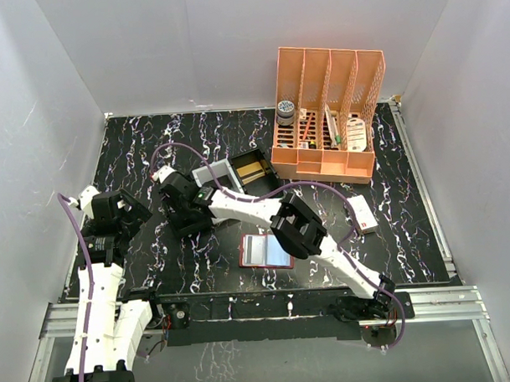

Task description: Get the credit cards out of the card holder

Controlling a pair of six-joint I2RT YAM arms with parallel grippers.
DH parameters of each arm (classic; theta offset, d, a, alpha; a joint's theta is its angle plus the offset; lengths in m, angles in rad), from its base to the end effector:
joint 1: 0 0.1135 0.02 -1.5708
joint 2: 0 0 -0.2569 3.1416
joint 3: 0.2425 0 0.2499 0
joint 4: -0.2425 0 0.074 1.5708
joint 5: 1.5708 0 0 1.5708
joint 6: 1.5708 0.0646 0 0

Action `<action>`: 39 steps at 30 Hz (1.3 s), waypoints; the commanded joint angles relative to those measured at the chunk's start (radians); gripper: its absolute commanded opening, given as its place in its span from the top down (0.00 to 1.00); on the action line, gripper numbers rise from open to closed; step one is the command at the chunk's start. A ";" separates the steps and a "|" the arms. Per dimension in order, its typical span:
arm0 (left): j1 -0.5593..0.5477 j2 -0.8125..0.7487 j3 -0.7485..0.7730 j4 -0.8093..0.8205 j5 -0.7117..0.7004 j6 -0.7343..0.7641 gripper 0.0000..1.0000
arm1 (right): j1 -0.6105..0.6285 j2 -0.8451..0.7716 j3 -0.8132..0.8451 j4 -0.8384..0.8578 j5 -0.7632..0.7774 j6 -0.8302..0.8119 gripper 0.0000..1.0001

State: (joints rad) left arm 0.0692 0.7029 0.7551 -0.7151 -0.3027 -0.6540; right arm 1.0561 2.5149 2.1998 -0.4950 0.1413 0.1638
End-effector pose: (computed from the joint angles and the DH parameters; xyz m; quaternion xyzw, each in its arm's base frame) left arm 0.1683 0.0310 0.2687 -0.3761 0.8076 0.0048 0.4542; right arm 0.2897 0.4938 0.1461 -0.3760 0.8469 0.1584 0.3411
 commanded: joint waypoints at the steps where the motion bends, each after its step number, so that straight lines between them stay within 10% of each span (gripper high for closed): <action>1: 0.004 -0.010 0.016 -0.004 -0.003 0.012 0.01 | 0.002 0.050 0.057 -0.030 0.038 0.028 0.94; 24: 0.004 -0.011 0.012 0.002 0.005 0.014 0.01 | 0.048 0.098 0.107 -0.071 0.401 -0.047 0.83; 39: 0.003 -0.007 0.018 0.003 0.012 0.021 0.01 | 0.048 -0.207 -0.068 0.138 0.258 -0.006 0.64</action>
State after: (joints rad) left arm 0.0692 0.7029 0.7555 -0.7116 -0.2955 -0.6464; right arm 1.1095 2.5156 2.1952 -0.4953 0.4171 0.1455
